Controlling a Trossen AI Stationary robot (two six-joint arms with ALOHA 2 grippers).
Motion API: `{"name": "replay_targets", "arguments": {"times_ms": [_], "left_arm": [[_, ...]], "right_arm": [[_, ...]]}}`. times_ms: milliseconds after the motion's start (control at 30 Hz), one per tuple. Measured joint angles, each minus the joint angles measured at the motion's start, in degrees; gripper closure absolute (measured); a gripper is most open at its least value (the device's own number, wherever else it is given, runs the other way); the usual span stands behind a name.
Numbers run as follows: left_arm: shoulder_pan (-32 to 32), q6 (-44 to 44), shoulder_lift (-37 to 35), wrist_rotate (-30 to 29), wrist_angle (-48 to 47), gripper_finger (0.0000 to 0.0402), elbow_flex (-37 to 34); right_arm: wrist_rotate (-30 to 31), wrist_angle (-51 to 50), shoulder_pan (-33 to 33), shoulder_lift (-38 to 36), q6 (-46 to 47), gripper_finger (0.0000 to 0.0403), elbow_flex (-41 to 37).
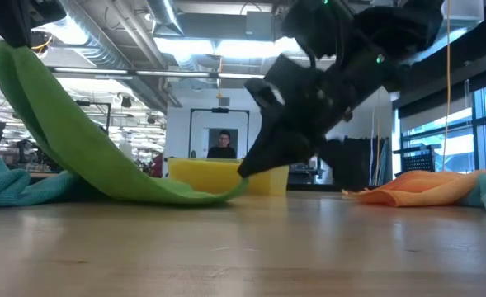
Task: Fold microfiber towels
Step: Fold the green towel
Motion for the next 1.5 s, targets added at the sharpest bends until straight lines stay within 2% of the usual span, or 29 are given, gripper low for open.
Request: {"name": "replay_targets", "arguments": {"times_ms": [267, 433, 600, 867, 1067, 1267, 1500], "left_arm": [[2.42, 1.52, 0.0, -0.04, -4.44, 0.0402, 0.0], [6.31, 8.54, 0.0, -0.54, -4.85, 0.0402, 0.16], [11.97, 18.15, 0.0, -1.78, -5.07, 0.0402, 3.41], [20.87, 34.89, -0.02, -7.77, -7.73, 0.0402, 13.22], [28.26, 44.13, -0.04, -10.84, -11.32, 0.0402, 20.67], [35.05, 50.56, -0.07, -12.48, -14.55, 0.0402, 25.77], [41.19, 53.05, -0.07, -12.5, -17.38, 0.0402, 28.35]], "right_arm": [[0.04, -4.09, 0.0, -9.86, 2.16, 0.0402, 0.0], [0.07, -7.95, -0.02, -18.6, 2.73, 0.0402, 0.0], [0.27, -11.63, -0.14, -27.3, 3.58, 0.0402, 0.02], [8.22, -17.0, -0.32, -38.33, 3.56, 0.0403, 0.0], [13.61, -17.85, -1.72, -45.46, 3.28, 0.0403, 0.0], [18.93, -17.3, -4.89, -51.52, 2.18, 0.0403, 0.0], [19.61, -16.93, -9.4, -55.62, 2.08, 0.0403, 0.0]]}}
